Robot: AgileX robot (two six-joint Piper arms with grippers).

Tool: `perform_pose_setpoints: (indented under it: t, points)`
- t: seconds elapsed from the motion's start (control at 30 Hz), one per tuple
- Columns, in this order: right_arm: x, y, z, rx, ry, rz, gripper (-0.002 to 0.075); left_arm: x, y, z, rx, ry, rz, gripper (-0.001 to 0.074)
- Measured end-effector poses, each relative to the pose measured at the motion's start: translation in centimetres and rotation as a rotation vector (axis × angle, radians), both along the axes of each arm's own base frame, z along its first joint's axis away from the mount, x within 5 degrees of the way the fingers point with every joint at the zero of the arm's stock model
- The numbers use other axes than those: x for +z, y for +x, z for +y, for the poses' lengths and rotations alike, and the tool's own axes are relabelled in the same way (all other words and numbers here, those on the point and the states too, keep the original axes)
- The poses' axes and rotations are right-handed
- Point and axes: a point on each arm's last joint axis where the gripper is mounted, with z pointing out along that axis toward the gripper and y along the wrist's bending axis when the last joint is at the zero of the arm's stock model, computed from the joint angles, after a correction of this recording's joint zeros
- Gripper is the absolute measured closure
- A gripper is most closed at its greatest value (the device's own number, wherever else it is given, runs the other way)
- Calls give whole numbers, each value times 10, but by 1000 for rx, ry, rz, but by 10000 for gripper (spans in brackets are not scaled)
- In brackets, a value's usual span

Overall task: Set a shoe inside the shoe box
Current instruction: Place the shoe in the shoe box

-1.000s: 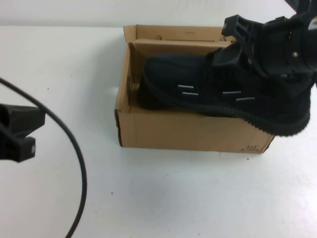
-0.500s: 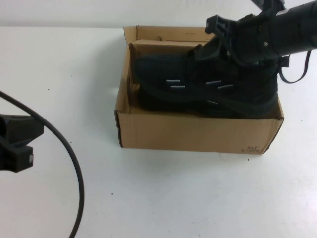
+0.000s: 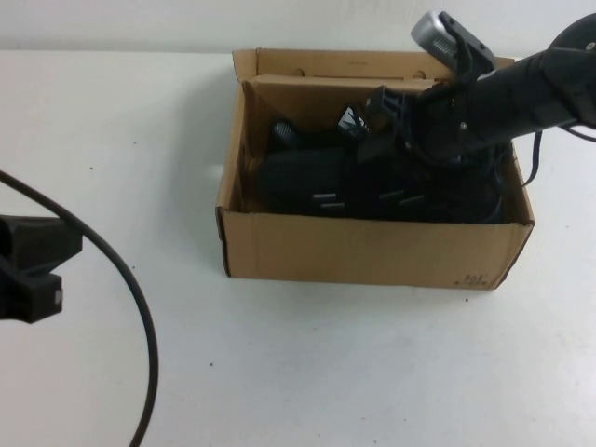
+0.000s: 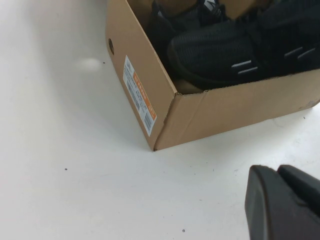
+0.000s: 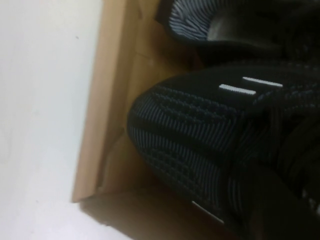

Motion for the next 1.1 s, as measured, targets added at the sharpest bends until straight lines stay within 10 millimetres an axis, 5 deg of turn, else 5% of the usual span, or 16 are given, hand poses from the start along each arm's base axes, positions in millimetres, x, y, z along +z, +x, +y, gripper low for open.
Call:
perform_pose_setpoints:
  t: [0.37, 0.43, 0.6, 0.7, 1.1]
  points:
    - [-15, 6, 2, 14, -17, 19, 709, 0, 0, 0, 1, -1, 1, 736]
    - [-16, 6, 2, 14, -18, 20, 638, 0, 0, 0, 2, -3, 2, 736]
    - [-15, 6, 2, 19, -13, 15, 317, 0, 0, 0, 2, -3, 2, 736]
    - [-14, 6, 2, 25, -16, 6, 235, 0, 0, 0, 2, -3, 2, 736]
    - [5, -7, 4, 72, 39, 20, 265, -1, -1, -1, -9, 2, 21, 736]
